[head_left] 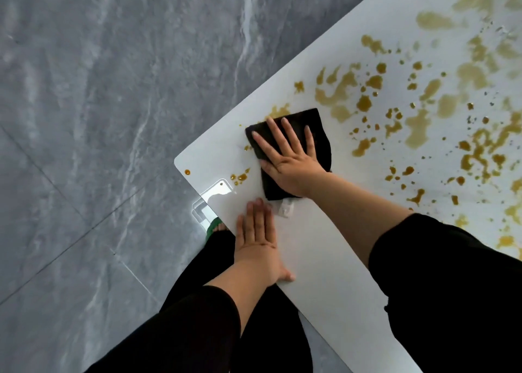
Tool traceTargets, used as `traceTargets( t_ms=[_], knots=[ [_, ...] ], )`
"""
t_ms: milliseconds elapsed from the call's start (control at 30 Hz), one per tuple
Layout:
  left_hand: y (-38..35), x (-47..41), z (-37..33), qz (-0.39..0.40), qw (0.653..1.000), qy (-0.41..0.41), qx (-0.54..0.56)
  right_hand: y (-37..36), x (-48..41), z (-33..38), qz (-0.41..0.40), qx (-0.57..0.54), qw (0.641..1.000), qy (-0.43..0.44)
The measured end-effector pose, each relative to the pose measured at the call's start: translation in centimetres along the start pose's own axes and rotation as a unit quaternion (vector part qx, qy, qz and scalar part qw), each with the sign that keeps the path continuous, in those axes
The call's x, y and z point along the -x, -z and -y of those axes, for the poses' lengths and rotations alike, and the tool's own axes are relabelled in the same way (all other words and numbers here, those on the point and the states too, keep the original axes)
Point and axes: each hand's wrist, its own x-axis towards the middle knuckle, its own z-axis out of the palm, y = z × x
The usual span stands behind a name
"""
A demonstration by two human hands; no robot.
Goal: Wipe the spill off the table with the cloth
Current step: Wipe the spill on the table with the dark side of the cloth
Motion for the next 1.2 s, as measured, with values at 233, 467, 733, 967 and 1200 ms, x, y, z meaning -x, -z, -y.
traceTargets(
  t_ms=[233,467,733,967,1200],
  knots=[
    [-0.1,0.2,0.1,-0.036,0.999,-0.002,-0.005,-1.5,4.3,-2.1,0.025,0.047,0.995,0.082],
    [-0.8,0.3,0.4,-0.066,0.998,-0.022,0.009,-1.4,3.7,-2.4,0.035,0.074,0.99,0.113],
    [-1.6,0.0,0.6,-0.102,0.994,-0.04,0.023,0.0,0.1,-1.0,-0.003,0.136,0.977,0.164],
    [-1.7,0.2,1.0,-0.112,0.992,-0.054,0.019,-1.2,4.3,-4.7,0.031,0.175,0.955,0.239],
    [-1.7,0.0,0.9,-0.11,0.992,-0.054,0.023,0.6,-1.2,-0.3,0.002,0.219,0.918,0.331]
  ],
)
